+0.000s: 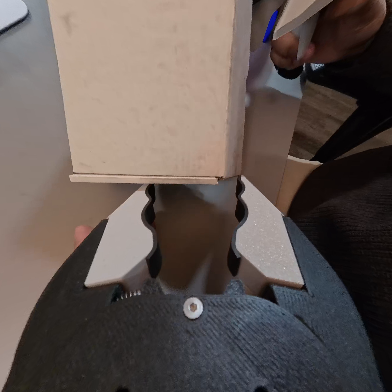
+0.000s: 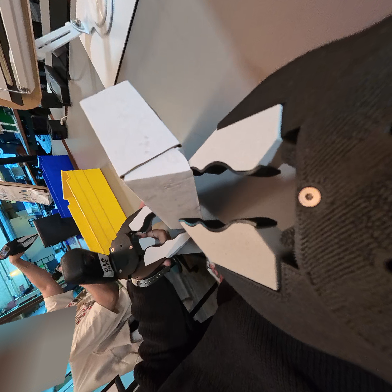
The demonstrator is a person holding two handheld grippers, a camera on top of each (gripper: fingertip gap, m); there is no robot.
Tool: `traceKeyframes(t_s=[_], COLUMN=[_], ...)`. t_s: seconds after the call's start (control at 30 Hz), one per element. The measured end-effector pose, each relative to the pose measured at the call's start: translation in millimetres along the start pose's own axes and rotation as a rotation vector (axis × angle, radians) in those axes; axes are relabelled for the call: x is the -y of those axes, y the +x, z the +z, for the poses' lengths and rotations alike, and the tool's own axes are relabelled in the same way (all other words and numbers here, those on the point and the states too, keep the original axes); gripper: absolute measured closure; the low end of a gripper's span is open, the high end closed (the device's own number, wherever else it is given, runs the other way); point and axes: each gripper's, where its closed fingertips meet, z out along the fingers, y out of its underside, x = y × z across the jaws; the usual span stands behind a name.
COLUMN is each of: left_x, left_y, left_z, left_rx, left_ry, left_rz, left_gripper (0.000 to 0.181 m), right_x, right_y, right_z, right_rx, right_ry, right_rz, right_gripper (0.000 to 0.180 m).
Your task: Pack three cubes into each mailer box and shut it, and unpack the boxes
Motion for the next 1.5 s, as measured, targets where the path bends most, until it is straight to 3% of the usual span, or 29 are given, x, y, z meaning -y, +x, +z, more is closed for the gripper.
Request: traceKeyframes(t_s=[0.23, 0.5, 0.8, 1.07, 1.27, 1.5], left_x=[-4, 0, 25, 25, 24, 25], left_y=[-12, -37, -40, -39, -41, -40], left_z=[-2, -10, -16, -11, -14, -18], left_rx=[0.109, 0.32, 0.291, 0.263, 0.277, 0.283], left_ry=[-0.032, -0.009, 0.15, 0.134, 0.141, 0.146], left_rz=[0.105, 0.294, 0.167, 0.163, 0.161, 0.169], left_gripper=[0.1, 0.068, 0.056, 0.054, 0.061, 0.065], right_x=[2, 6, -6, -36, -79, -73], right_y=[7, 11, 17, 9, 14, 30], right_z=[0, -4, 0, 15, 8, -5], right_rx=[-0.005, 0.031, 0.0, -0.028, -0.096, -0.179], right_ry=[0.034, 0.083, 0.027, -0.158, -0.445, -0.427], right_rz=[0.094, 0.206, 0.23, 0.153, 0.097, 0.091], right_gripper=[0.147, 0.149, 0.137, 0.13, 0.122, 0.12])
